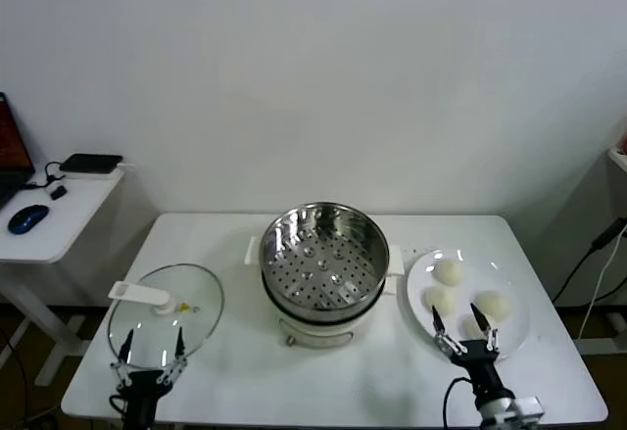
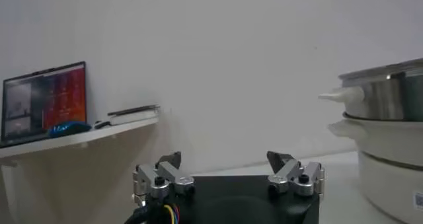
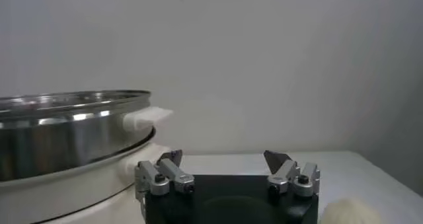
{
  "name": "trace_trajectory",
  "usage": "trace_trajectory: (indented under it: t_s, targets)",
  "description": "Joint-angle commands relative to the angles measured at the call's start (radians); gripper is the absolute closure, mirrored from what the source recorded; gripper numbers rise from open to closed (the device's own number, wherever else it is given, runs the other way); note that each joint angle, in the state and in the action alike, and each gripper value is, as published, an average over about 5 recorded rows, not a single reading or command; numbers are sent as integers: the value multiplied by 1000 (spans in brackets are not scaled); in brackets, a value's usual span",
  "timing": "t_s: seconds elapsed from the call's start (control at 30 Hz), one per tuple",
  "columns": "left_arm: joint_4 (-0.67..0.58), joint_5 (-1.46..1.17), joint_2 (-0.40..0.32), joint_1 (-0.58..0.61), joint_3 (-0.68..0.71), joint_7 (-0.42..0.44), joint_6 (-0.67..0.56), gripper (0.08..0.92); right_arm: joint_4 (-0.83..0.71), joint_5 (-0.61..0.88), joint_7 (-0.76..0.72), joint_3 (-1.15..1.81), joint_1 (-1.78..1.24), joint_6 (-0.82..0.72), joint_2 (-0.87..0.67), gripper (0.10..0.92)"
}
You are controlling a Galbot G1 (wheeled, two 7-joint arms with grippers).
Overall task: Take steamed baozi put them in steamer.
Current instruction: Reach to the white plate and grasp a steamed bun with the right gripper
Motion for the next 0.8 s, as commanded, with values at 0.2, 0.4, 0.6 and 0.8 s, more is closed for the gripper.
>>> trace_trajectory:
  t_s: [0.2,0.4,0.6,0.8]
  targets:
    - [-1,1,-49,7,1,1,-7,177,-181,49,-71,-218,525,-408,-332,203]
    - [11,7,-49,7,2,1,-11,177,-258,-43,-302,-365,750,-546,-481,203]
    - [33,17,-49,3,5,2,-18,177,-309,-173,-660,-684,1060,-556,-659,203]
    - [50,26,-49,-5,15,2,-23,177,-428,-242,-857,-1251,1544,-412,-680,203]
